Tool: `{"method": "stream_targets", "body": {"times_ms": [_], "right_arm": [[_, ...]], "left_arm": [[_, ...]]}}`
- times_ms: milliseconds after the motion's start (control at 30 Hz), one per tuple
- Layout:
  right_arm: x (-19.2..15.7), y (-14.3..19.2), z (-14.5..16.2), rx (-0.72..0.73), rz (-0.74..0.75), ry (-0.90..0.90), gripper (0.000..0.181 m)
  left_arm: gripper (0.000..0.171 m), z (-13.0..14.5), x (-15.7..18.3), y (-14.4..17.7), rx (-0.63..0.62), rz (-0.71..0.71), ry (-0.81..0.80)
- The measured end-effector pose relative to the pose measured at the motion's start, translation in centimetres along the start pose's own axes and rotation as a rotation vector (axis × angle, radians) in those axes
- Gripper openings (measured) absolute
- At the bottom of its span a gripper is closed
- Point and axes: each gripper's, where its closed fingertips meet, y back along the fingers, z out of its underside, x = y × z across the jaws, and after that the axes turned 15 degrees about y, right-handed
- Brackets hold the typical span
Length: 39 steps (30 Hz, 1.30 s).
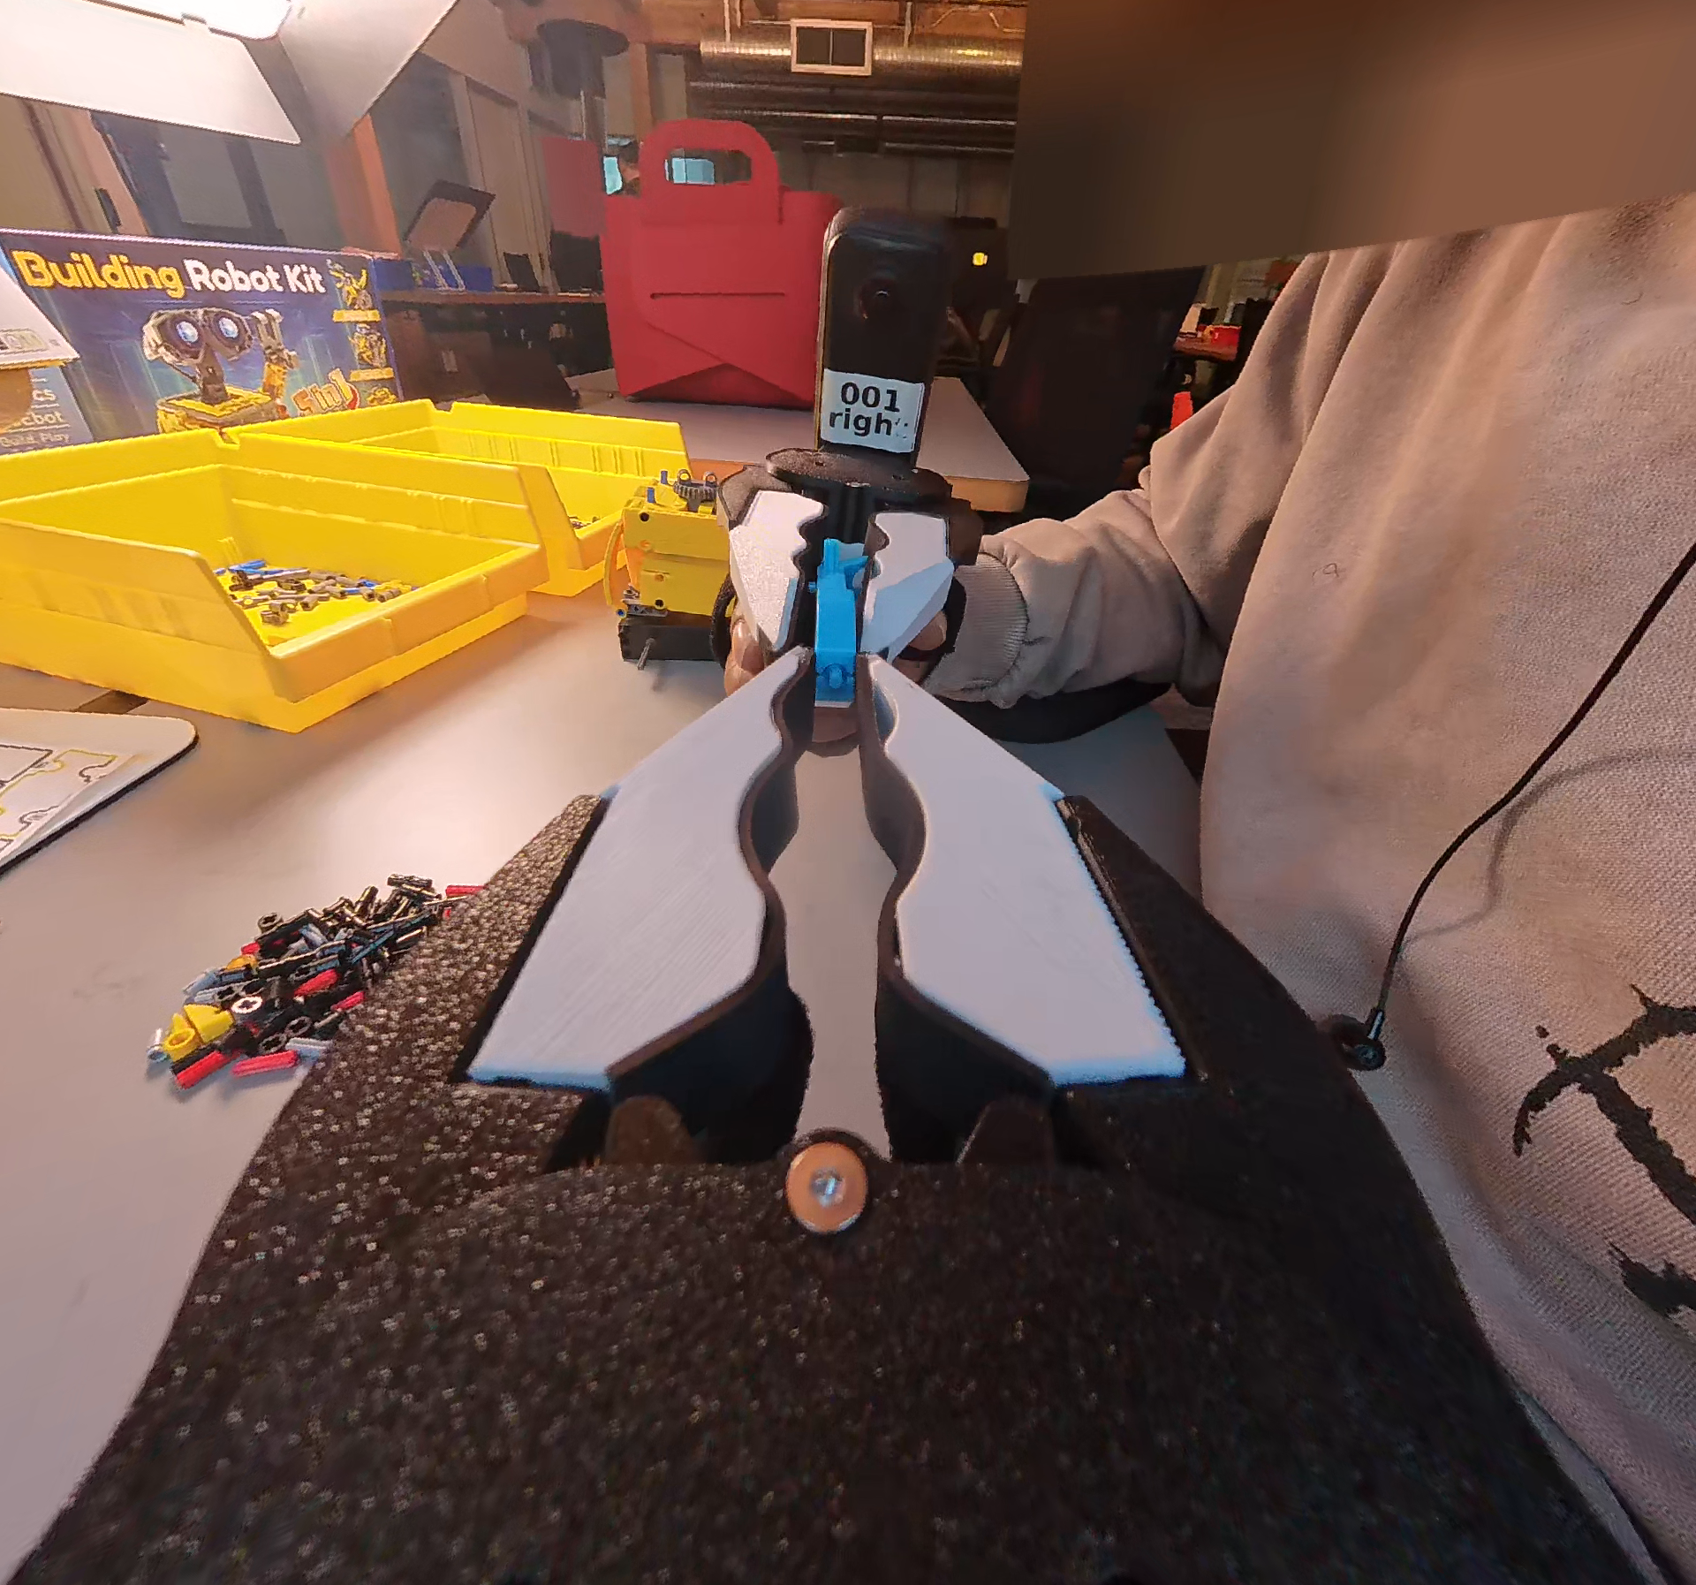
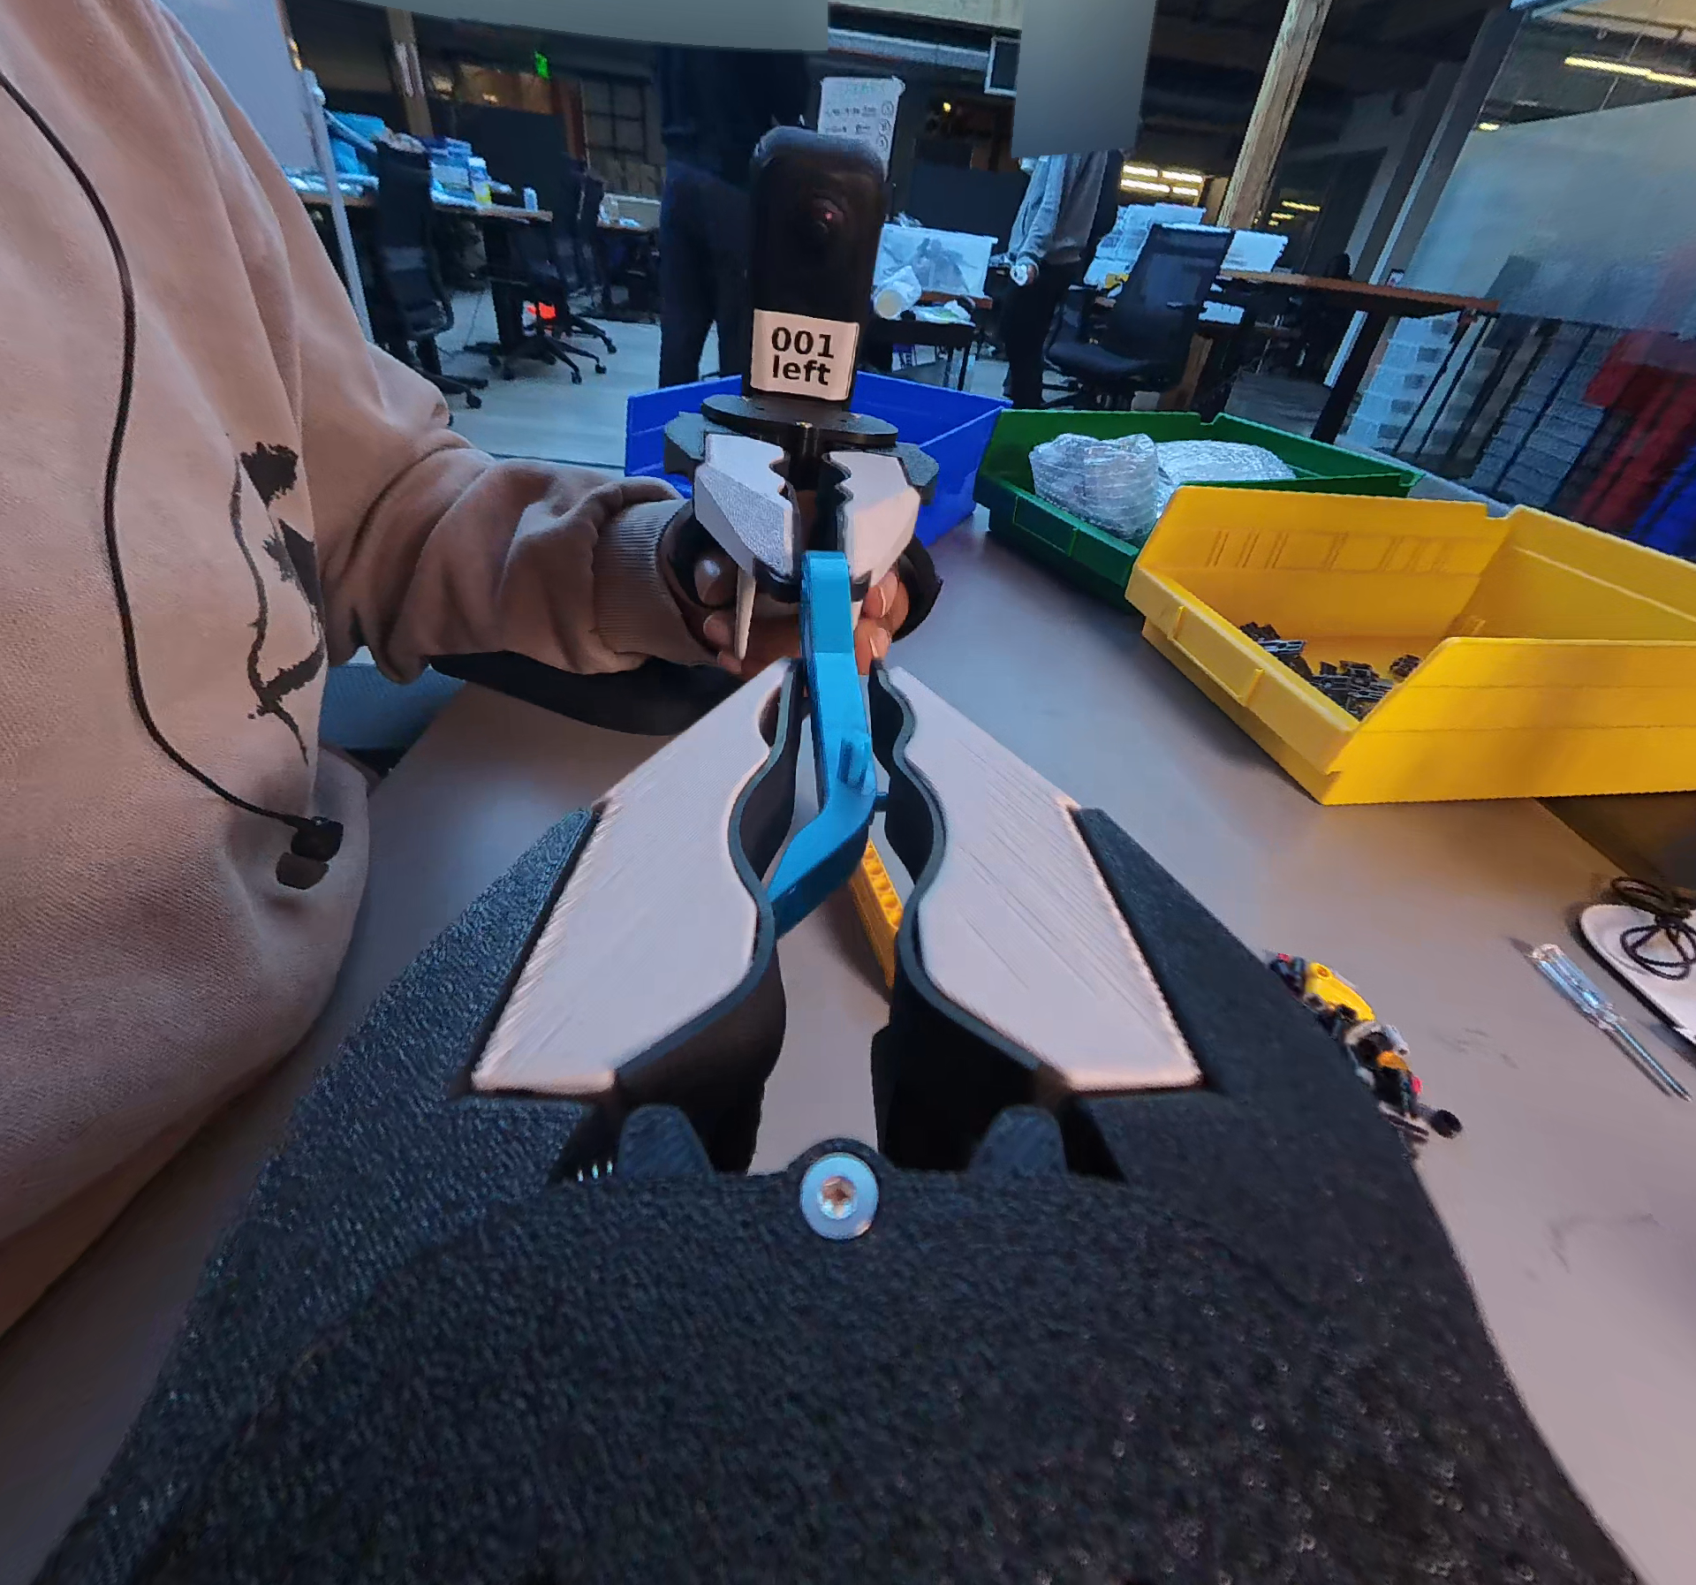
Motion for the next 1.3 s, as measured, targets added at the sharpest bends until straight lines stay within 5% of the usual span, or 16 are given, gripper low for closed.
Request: {"method": "stream_targets", "body": {"times_ms": [400,700,967,1000,1300], "right_arm": [[0.6,0.4,0.6,-0.019,-0.016,-0.081,0.011],[2.9,3.0,5.5,-0.28,0.03,-0.016,0.011],[0.8,2.8,8.9,-0.41,-0.038,-0.059,0.011],[0.8,2.8,9.1,-0.415,-0.04,-0.067,0.011],[1.5,3.4,7.4,-0.297,-0.042,-0.156,0.011]], "left_arm": [[0.008,1.2,-1.4,-0.2,-0.067,-0.079,-0.002],[0.045,7.7,-6.2,2.5,-0.479,-0.339,0.078],[0.02,12.6,-8.5,2.2,-0.72,-0.449,-0.028],[0.007,12.4,-8.4,1.8,-0.706,-0.44,-0.025],[0.006,8.9,-6.8,-0.3,-0.495,-0.326,0.008]]}}
